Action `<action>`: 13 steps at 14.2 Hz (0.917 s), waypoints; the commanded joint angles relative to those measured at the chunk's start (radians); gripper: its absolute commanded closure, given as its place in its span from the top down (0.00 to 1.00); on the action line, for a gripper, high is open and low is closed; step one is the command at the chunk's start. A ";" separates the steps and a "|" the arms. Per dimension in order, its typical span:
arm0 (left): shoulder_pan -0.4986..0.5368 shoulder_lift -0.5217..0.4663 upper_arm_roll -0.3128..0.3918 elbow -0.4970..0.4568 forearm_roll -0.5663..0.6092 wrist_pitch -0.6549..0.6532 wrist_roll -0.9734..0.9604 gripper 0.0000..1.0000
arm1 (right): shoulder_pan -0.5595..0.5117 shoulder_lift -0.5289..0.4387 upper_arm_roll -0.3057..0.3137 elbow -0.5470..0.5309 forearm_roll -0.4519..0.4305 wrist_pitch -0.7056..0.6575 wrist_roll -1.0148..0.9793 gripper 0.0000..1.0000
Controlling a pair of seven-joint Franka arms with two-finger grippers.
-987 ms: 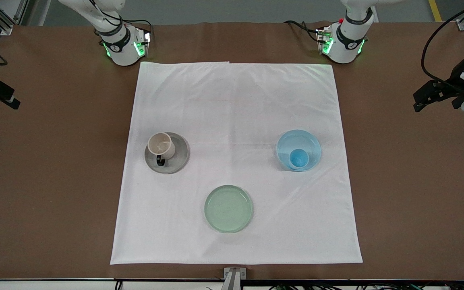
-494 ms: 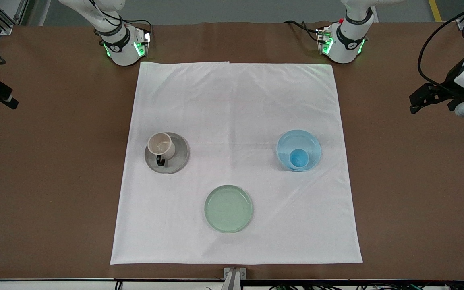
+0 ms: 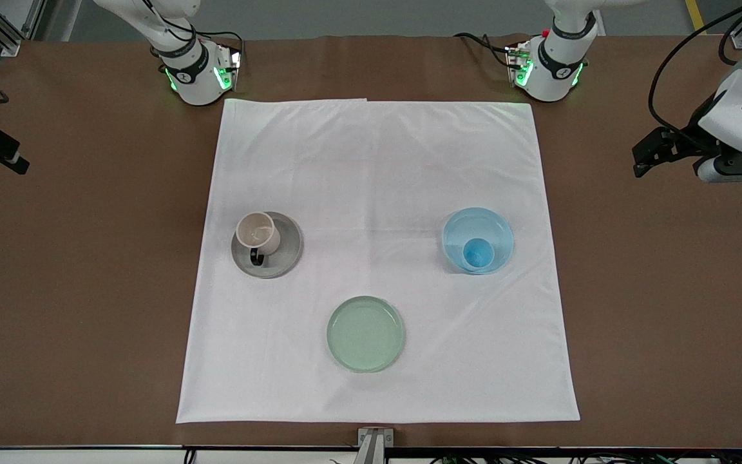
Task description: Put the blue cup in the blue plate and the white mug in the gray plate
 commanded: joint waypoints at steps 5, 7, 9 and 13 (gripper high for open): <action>0.022 -0.036 0.012 -0.003 -0.043 -0.064 0.014 1.00 | -0.022 0.006 0.016 0.015 -0.003 -0.002 -0.008 1.00; 0.035 -0.036 0.009 0.008 -0.043 -0.067 0.026 1.00 | -0.022 0.007 0.016 0.015 -0.002 -0.002 -0.006 1.00; 0.033 -0.029 0.011 0.028 -0.023 -0.067 0.046 1.00 | -0.022 0.007 0.016 0.015 -0.002 -0.002 -0.006 1.00; 0.031 -0.027 0.006 0.036 0.003 -0.085 0.045 1.00 | -0.022 0.007 0.016 0.015 -0.002 -0.002 -0.006 1.00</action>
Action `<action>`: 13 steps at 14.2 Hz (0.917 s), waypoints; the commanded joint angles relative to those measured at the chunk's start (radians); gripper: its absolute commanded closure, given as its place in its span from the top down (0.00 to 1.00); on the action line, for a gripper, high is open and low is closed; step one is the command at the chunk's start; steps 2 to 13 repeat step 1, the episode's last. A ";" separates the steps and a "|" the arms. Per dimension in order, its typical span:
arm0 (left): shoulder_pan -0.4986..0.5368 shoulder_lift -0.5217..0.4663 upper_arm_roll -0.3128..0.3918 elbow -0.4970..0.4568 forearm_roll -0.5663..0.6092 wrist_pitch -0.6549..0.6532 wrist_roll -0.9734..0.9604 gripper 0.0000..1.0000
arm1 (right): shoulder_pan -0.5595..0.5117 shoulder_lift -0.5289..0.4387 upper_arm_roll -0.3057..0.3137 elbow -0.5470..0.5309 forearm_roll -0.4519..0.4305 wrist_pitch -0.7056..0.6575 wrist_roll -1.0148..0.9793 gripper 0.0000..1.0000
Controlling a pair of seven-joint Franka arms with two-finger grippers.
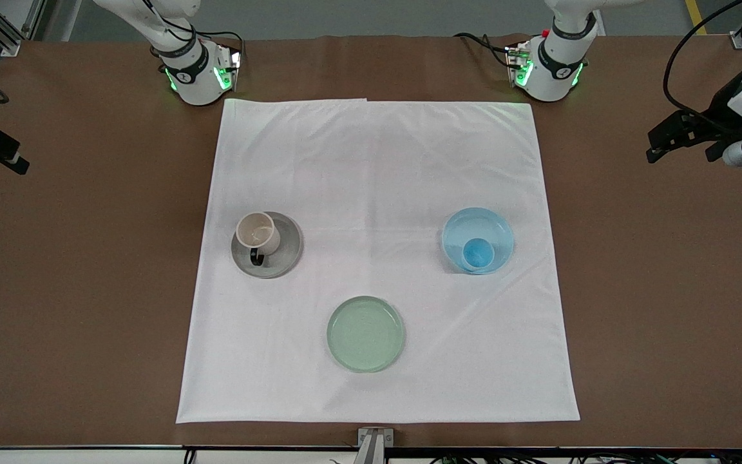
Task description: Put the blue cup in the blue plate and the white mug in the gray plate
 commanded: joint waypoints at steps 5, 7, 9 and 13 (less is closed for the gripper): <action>0.001 -0.005 -0.004 0.016 0.022 -0.037 0.009 1.00 | -0.022 0.007 0.016 0.015 -0.002 -0.002 -0.006 1.00; 0.001 -0.005 -0.004 0.016 0.022 -0.037 0.009 1.00 | -0.022 0.007 0.016 0.015 -0.002 -0.002 -0.006 1.00; 0.001 -0.005 -0.004 0.016 0.022 -0.037 0.009 1.00 | -0.022 0.007 0.016 0.015 -0.002 -0.002 -0.006 1.00; 0.001 -0.005 -0.004 0.016 0.022 -0.037 0.009 1.00 | -0.022 0.007 0.016 0.015 -0.002 -0.002 -0.006 1.00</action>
